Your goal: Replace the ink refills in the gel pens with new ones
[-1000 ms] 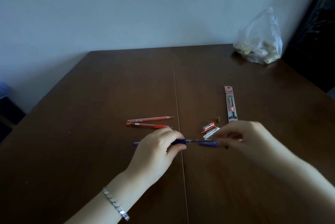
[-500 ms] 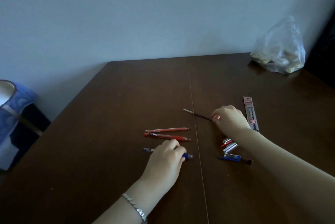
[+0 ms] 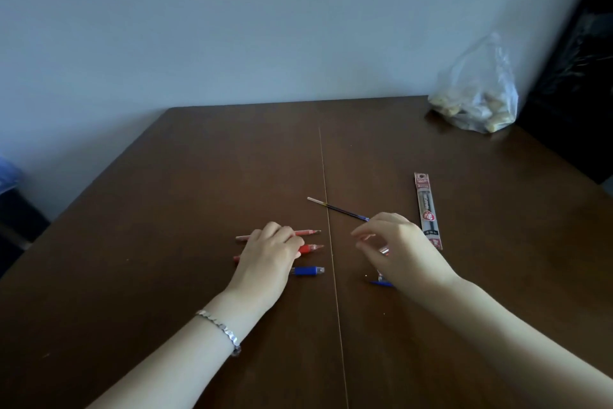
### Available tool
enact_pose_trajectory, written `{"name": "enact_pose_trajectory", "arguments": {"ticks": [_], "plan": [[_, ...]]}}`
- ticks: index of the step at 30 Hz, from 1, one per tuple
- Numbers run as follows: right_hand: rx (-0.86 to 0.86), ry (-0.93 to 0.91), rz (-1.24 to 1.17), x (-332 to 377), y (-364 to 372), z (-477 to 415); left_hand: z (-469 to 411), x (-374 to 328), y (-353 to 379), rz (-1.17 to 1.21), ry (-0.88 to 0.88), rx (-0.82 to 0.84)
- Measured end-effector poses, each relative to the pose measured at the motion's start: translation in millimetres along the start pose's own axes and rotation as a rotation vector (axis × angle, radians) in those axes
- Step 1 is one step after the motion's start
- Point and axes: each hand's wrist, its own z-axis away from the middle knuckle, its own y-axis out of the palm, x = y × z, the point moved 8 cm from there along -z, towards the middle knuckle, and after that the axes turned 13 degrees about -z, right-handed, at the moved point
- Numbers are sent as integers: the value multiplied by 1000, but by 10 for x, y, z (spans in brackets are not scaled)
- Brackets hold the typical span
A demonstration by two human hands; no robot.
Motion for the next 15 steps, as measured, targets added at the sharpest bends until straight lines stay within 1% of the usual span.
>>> {"name": "enact_pose_trajectory", "arguments": {"ticks": [5,7,11,13,15], "plan": [[31,-69,-91,222,159,-82,105,-91,-305,179,-9,-144],[65,-87,-116,293,180,-79,145,-115,-407,190,0,-174],[58,-56,-76,281,40,-30,181,-79,-476,180,23,-165],[25,-9,-4,168,-163,-36,211,36,-430,195,-28,-137],[-64,87,68,-41,-469,-74,261,195,-352,236,-130,-105]]}}
